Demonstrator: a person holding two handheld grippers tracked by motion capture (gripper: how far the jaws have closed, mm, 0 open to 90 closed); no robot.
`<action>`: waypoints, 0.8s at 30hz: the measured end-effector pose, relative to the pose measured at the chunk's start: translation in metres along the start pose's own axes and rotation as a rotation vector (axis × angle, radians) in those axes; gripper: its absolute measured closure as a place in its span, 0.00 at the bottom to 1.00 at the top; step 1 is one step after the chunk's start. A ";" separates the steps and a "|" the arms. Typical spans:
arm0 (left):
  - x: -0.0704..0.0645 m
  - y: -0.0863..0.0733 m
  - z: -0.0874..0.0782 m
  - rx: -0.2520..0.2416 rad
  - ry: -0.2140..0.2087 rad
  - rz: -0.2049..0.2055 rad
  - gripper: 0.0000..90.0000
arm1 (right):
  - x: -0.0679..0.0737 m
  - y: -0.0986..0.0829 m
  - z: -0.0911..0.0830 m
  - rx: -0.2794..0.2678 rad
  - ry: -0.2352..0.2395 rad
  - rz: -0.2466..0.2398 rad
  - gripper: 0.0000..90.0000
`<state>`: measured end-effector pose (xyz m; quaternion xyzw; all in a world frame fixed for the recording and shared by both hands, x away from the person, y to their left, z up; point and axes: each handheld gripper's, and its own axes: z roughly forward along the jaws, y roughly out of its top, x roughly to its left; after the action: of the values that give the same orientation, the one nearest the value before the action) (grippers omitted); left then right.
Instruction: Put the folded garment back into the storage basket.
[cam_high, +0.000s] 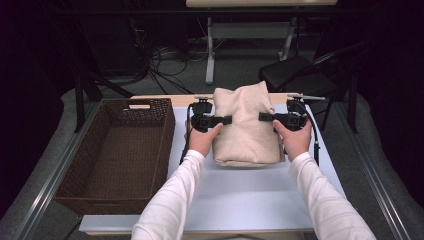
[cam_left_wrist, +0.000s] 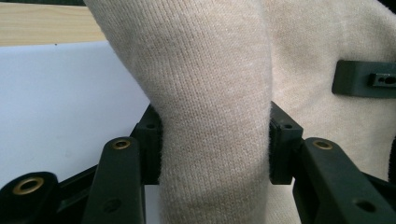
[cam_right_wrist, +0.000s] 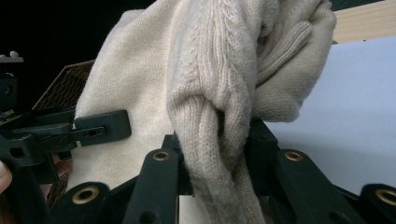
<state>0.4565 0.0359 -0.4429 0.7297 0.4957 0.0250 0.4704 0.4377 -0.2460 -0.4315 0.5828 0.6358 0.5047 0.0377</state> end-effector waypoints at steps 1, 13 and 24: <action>0.000 0.000 -0.001 0.000 0.003 -0.002 0.58 | 0.000 0.000 0.000 0.000 0.000 -0.001 0.79; -0.011 0.012 -0.022 -0.007 0.011 -0.003 0.58 | 0.016 0.009 -0.010 -0.003 0.014 -0.014 0.79; -0.026 0.016 -0.048 -0.025 0.025 0.016 0.58 | 0.039 0.015 -0.028 -0.007 0.028 -0.049 0.79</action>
<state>0.4299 0.0470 -0.3939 0.7273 0.4954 0.0440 0.4729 0.4179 -0.2357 -0.3864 0.5600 0.6485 0.5139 0.0431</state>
